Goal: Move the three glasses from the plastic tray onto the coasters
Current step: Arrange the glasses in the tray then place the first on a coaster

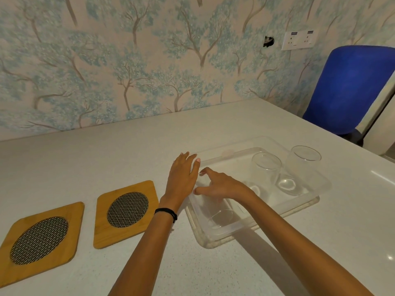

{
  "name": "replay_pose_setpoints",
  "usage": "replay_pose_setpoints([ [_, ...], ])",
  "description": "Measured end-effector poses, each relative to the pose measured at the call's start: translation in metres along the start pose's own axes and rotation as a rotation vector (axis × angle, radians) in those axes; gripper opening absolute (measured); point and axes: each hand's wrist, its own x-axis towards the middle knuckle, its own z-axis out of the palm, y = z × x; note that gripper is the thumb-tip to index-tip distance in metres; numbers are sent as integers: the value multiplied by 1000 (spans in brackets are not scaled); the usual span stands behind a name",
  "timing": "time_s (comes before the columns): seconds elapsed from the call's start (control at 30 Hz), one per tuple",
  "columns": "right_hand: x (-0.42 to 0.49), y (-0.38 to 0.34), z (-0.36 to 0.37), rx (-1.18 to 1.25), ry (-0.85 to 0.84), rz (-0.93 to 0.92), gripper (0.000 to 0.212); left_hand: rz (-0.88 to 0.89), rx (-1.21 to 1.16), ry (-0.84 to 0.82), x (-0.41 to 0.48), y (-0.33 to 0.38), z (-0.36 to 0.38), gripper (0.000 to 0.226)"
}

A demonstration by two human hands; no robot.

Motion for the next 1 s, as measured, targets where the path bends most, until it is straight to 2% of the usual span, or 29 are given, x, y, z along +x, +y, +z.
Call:
replay_pose_setpoints([
  [0.2, -16, 13, -6, 150, 98, -18, 68, 2, 2, 3, 0, 1, -1, 44],
  [0.37, -34, 23, -11, 212, 279, -107, 68, -9, -22, 0, 1, 1, 0, 44],
  [0.63, -47, 30, -8, 441, 539, -266, 68, -17, -8, 4, 0, -1, 0, 44],
  [1.0, -49, 34, 1, 462, 577, -429, 69, -14, -12, 9, -1, 1, -1, 43],
])
